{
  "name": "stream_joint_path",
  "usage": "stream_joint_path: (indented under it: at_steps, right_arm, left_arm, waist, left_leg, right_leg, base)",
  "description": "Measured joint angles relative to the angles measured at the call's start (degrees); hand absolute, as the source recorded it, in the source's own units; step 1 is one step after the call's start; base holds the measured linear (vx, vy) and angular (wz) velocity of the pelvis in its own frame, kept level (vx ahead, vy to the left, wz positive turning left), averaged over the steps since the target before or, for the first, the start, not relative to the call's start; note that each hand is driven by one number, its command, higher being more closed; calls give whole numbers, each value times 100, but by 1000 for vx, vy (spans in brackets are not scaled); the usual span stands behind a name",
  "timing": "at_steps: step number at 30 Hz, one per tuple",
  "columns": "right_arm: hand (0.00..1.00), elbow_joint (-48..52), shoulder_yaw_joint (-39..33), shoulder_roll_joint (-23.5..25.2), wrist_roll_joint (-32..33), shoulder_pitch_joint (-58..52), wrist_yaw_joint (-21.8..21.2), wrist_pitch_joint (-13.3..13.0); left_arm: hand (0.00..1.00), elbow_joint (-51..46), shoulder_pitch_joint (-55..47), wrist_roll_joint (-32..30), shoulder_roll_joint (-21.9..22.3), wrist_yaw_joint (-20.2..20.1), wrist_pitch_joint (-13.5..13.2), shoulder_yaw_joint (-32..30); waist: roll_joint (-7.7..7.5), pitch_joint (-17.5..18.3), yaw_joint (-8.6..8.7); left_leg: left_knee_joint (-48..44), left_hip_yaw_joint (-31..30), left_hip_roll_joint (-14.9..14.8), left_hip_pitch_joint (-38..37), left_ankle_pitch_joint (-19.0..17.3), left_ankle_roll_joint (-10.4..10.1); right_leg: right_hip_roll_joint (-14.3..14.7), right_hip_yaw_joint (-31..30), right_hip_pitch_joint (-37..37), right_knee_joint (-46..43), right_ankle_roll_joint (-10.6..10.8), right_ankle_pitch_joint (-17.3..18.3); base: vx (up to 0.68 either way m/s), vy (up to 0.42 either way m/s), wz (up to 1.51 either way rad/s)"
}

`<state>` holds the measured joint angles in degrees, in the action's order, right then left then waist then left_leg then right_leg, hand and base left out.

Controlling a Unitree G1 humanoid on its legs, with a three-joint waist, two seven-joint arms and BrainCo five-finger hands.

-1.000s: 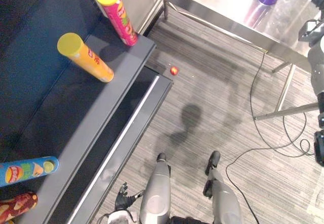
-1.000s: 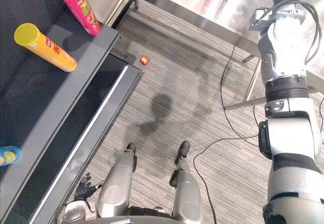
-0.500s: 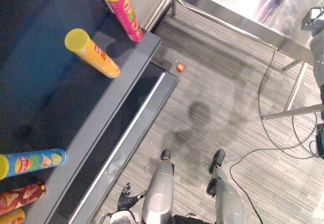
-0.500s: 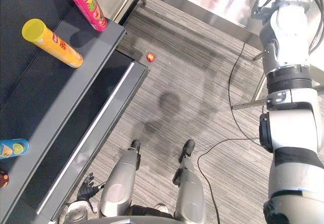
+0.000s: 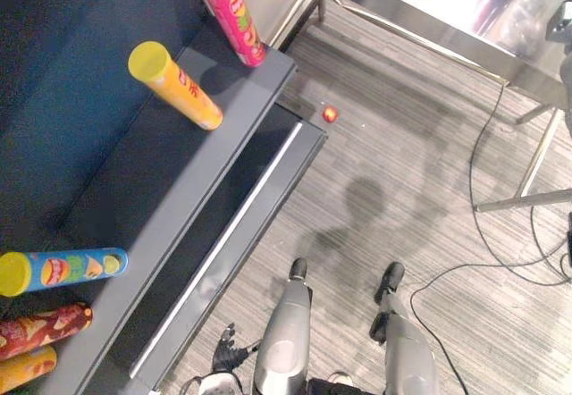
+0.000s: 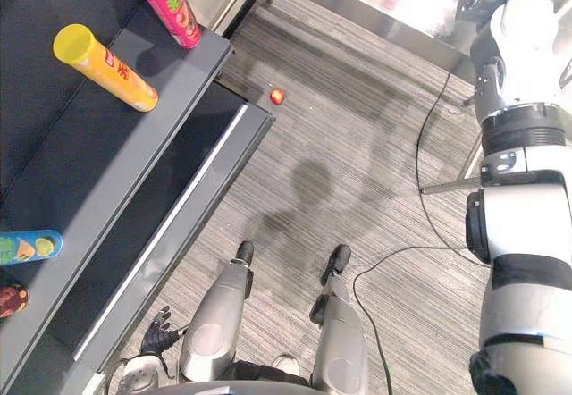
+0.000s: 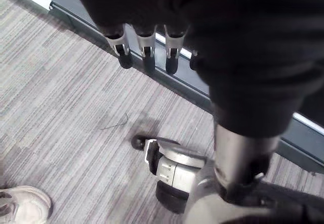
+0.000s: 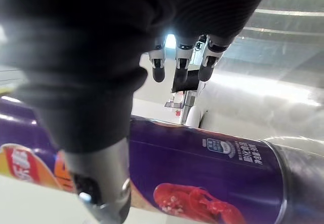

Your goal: Put the gum and the chips on the shelf.

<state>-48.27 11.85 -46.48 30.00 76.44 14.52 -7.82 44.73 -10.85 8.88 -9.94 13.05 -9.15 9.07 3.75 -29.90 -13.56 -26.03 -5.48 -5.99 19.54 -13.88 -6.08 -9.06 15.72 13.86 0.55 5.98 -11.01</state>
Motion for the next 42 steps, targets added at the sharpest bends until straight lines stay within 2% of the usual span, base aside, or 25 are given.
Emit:
stream_joint_path:
  at_steps: [2, 9, 10, 20, 29, 31, 34, 39, 42]
  right_arm:
    - [0, 0, 37, 0, 1, 138, 24, -14]
    - [0, -37, 207, 1, -6, 202, 21, -34]
    - [100, -42, 210, 2, -9, 219, -4, -41]
    - [100, -46, 225, 170, -93, 219, -148, -272]
    - [100, -45, 277, 381, -129, 200, -162, -305]
    - [100, -39, 274, 447, -147, 171, -121, -390]
    - [100, 53, 267, 482, -209, 92, -117, -505]
    - [100, 121, 212, 548, -256, 70, -92, -527]
    - [100, 522, 187, 631, -262, -111, -76, -541]
  left_arm:
    - [0, 54, 0, -1, 3, -17, -27, 39]
    - [0, 60, 3, -1, -18, -52, -36, 133]
    - [0, 61, 3, -1, -37, -60, -36, 175]
    - [0, 108, 9, 1, -58, -89, -78, 239]
    - [0, 113, 21, 1, -60, -93, -154, 254]
    - [0, 112, 34, 1, -85, -91, -155, 293]
    - [0, 110, 36, 1, -99, -91, -155, 298]
    - [0, 102, 35, 0, -100, -90, -154, 282]
    - [0, 94, 35, 0, -99, -90, -128, 252]
  waist:
    - [41, -5, -38]
    - [48, -7, -108]
    - [48, -7, -129]
    - [51, -5, -173]
    - [53, -4, -237]
    - [52, -4, -256]
    - [50, -3, -258]
    - [46, -1, -237]
    - [41, 1, -212]
  left_leg:
    - [17, -14, 22, 39, 33, 7]
    - [99, -145, 82, 43, 147, 1]
    - [100, -147, 82, 44, 157, 0]
    - [156, -297, 67, 128, 269, -61]
    - [144, -328, 41, 129, 300, -78]
    - [142, -331, 36, 129, 303, -79]
    - [140, -332, 32, 127, 304, -80]
    - [156, -321, 22, 64, 304, -80]
    - [200, -282, 12, -99, 302, -79]
  right_leg:
    - [-32, 19, 55, -53, -4, 4]
    - [-102, 165, 66, -199, -69, 77]
    - [-114, 174, 85, -254, -70, 107]
    - [-121, 334, 188, -420, -144, 176]
    - [-106, 371, 180, -469, -208, 223]
    - [-103, 376, 177, -469, -208, 223]
    - [-98, 377, 173, -465, -166, 192]
    - [-86, 356, 127, -464, -160, 185]
    - [-78, 316, -2, -441, -160, 186]
  base:
    - [-24, 23, 6]
    - [-27, 13, 11]
    - [-34, 8, 7]
    - [-7, -1, 6]
    - [0, 0, 0]
    - [0, 0, 0]
    - [0, 0, 0]
    - [17, 8, -1]
    - [24, 8, -6]
